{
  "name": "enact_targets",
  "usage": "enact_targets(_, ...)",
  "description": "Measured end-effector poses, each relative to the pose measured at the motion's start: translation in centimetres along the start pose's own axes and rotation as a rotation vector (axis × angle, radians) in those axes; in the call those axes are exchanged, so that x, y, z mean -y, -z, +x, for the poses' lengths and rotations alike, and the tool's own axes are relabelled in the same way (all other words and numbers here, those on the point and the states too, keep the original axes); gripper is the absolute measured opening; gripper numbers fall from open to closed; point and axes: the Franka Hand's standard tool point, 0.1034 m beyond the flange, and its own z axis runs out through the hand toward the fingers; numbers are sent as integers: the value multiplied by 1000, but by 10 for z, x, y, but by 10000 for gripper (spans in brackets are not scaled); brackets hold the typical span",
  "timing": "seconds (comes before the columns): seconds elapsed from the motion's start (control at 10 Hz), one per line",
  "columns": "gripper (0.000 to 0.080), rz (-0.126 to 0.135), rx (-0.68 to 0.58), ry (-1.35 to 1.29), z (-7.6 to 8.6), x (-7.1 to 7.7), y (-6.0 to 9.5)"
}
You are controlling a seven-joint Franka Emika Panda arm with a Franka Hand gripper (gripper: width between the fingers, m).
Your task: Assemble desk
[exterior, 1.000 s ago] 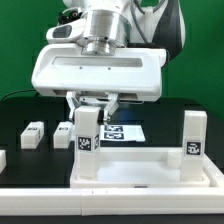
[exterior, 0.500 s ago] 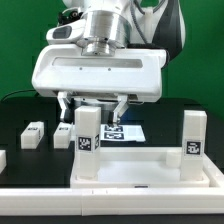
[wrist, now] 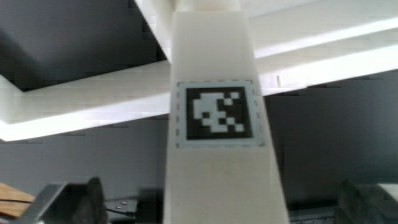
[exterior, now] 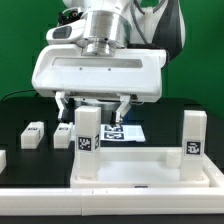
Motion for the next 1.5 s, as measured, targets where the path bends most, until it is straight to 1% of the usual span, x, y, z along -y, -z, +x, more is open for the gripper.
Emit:
enact_targets(0.1, 649, 1, 12, -2, 0, 0, 0)
enact_targets(0.4, 649, 18, 97, -32, 13, -6, 9)
enact_targets(0.5, 649, 15, 93, -40, 18, -10, 9)
enact_targets(0.6, 649, 24, 193, -52, 11, -9, 7)
enact_targets(0.7, 649, 42, 303, -65, 15, -5, 8)
enact_targets(0.8, 649, 51, 384, -75, 17, -4, 8)
enact_targets(1.0, 649, 69, 544, -87, 15, 1, 10)
enact_targets(1.1, 649, 71, 603, -87, 15, 1, 7)
enact_targets(1.2, 649, 66, 632, -90, 16, -2, 0)
enact_targets(1.4, 649, 51, 639, -108, 12, -1, -3)
enact_targets(1.5, 554, 49, 638, -117, 13, -2, -3)
